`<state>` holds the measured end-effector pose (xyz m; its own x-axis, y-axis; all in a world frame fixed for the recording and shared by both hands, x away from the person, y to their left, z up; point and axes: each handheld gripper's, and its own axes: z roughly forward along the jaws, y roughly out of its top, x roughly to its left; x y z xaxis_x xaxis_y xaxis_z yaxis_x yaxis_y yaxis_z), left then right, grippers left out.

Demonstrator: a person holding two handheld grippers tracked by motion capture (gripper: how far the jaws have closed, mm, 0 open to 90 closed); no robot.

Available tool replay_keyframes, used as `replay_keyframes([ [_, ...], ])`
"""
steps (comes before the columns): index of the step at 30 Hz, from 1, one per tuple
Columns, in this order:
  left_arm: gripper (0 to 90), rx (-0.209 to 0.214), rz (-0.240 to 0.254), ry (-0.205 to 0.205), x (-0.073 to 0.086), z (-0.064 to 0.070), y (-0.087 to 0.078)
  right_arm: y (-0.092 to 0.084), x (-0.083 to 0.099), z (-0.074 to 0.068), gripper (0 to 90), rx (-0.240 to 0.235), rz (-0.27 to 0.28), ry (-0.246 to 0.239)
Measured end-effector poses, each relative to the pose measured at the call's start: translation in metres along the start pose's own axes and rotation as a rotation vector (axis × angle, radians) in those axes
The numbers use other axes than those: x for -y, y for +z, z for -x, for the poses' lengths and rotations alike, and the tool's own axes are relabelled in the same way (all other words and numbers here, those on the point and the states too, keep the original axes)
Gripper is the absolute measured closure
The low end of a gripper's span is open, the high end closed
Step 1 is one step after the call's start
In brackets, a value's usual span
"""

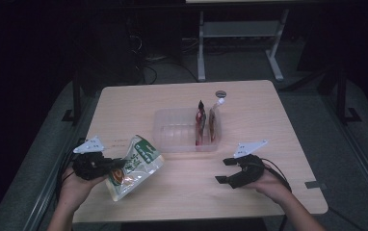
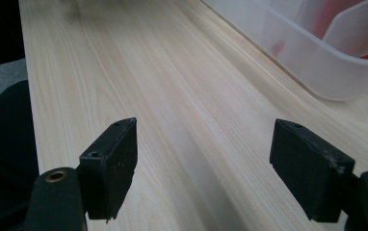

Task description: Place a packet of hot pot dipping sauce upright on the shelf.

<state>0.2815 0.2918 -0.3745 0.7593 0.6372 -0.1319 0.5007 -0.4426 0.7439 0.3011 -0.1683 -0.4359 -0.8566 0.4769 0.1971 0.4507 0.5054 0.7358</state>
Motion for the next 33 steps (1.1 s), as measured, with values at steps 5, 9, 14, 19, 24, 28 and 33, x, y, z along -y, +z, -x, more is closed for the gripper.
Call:
replay_keyframes([
  [5, 89.6, 0.044, -0.007, 0.043, -0.007, 0.011, 0.012, 0.001, 0.000, -0.001, 24.7, -0.013, 0.003, -0.006],
  [9, 89.6, 0.079, -0.011, 0.073, -0.012, 0.020, 0.022, 0.001, -0.001, -0.002, 24.6, -0.029, 0.005, -0.009],
  [14, 89.6, 0.111, -0.015, 0.111, -0.018, 0.033, 0.035, 0.001, -0.004, -0.002, 21.9, -0.093, 0.011, 0.007],
  [19, 89.6, 0.147, -0.020, 0.145, -0.024, 0.044, 0.046, 0.002, -0.007, -0.003, 22.6, -0.115, 0.021, 0.011],
  [24, 89.6, 0.170, -0.019, 0.184, -0.032, 0.055, 0.061, 0.001, -0.009, -0.002, 23.9, -0.144, 0.044, 0.031],
  [28, 89.6, 0.191, -0.023, 0.217, -0.037, 0.063, 0.074, 0.002, -0.009, -0.004, 24.6, -0.166, 0.052, 0.034],
  [33, 89.6, 0.212, -0.033, 0.258, -0.044, 0.075, 0.091, 0.003, -0.012, -0.006, 24.7, -0.190, 0.064, 0.034],
])
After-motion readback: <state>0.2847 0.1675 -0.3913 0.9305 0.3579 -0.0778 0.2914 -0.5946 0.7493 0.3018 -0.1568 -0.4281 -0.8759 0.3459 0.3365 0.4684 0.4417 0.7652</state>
